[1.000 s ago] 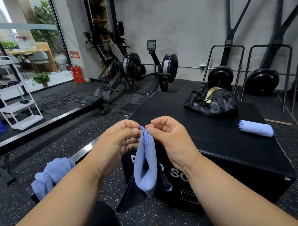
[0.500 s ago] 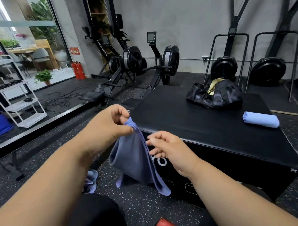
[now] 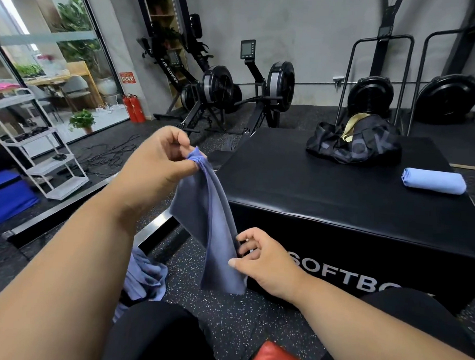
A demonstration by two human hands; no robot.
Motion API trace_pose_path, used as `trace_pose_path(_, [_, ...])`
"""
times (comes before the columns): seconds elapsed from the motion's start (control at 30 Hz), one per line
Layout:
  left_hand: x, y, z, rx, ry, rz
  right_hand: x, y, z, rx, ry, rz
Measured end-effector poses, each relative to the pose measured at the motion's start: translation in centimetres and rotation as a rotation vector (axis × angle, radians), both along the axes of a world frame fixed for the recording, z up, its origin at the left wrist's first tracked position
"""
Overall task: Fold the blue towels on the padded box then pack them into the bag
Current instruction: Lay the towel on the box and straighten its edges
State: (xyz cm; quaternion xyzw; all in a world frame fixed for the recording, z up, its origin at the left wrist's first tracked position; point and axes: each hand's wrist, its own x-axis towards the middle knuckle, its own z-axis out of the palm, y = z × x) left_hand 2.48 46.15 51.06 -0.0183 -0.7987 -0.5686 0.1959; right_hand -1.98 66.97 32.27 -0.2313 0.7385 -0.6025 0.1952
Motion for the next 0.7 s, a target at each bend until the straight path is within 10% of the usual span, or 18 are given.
trace_pose_path(0.37, [-0.7, -0.5, 3.0, 0.04, 0.038, -0.068, -2.4, 0.7, -0.3, -0.199, -0.022, -0.222])
trace_pose_path(0.7, [-0.8, -0.5, 3.4, -0.005, -0.009, -0.173, -4.8, -1.2, 1.3, -0.002, -0.015, 0.151])
